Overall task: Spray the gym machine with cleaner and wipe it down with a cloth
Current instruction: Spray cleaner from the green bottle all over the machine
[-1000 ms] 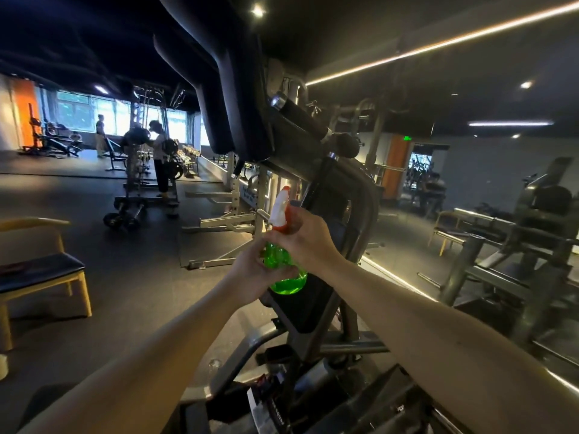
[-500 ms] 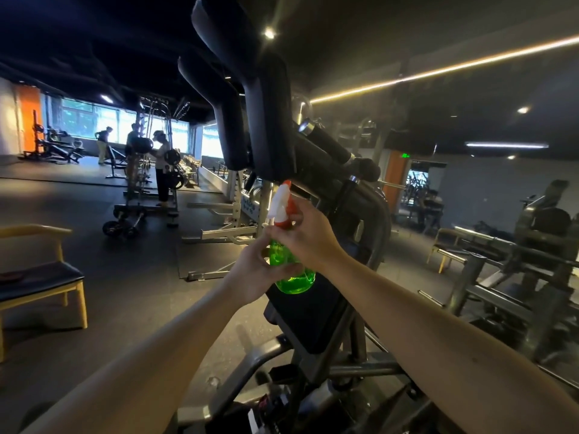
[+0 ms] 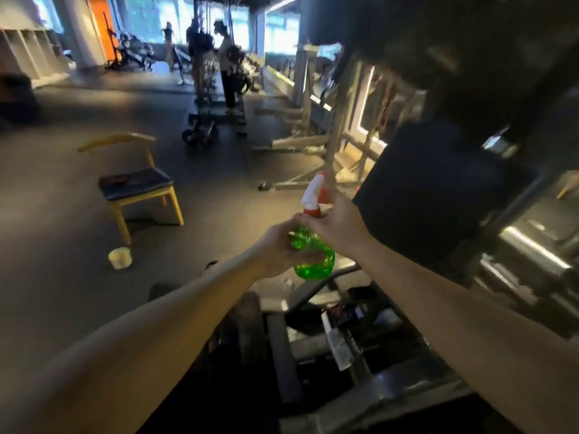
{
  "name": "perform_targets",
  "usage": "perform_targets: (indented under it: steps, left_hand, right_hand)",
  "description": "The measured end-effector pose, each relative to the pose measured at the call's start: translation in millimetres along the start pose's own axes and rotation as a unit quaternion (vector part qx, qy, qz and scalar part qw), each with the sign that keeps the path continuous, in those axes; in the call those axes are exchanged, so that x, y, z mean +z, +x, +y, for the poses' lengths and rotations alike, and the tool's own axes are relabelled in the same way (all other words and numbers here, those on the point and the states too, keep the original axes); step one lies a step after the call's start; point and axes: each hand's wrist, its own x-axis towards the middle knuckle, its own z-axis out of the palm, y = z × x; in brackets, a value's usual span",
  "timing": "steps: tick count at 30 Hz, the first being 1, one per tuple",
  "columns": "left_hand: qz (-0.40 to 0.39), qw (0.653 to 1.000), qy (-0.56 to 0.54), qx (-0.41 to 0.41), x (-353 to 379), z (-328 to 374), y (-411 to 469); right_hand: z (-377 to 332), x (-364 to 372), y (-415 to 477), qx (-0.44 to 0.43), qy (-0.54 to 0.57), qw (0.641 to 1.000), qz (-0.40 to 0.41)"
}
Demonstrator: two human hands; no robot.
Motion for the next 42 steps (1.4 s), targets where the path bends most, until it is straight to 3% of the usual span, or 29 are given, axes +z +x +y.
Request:
perform_targets:
  steps: [7,12,18,23,28,34,38,42]
  left_hand:
    - [-0.018,0.993,-0.002,-0.118,-30,-104,5]
    - [-0.038,0.99,-0.018,-0.136,-69,-142,2]
    - [-0.08,0.991,-0.013,-0.111,-142,-199,-2]
    - [-0.172,0.984,0.011,-0.045,-205,-224,-12]
    - [-0.235,0.971,0.014,0.036,-239,-197,-11]
    - [-0.265,0.956,0.003,0.123,-217,-118,-4]
    - [-0.314,0.932,0.02,0.18,-197,-64,-6]
    - [-0.301,0.932,0.031,0.202,-174,-19,-1]
  right_hand:
    - [61,99,25,0.079,0.009,0.993,-0.083]
    - [61,157,41,0.114,0.003,0.988,-0.109]
    - [30,232,56,0.148,-0.033,0.986,-0.067]
    - [-19,286,46,0.213,-0.032,0.976,0.036]
    - [-90,284,31,0.26,-0.049,0.953,0.144]
    - [-160,222,18,0.27,-0.125,0.927,0.229]
    - [-186,182,3,0.265,-0.121,0.923,0.25]
    - [-207,131,-6,0.245,-0.145,0.918,0.275]
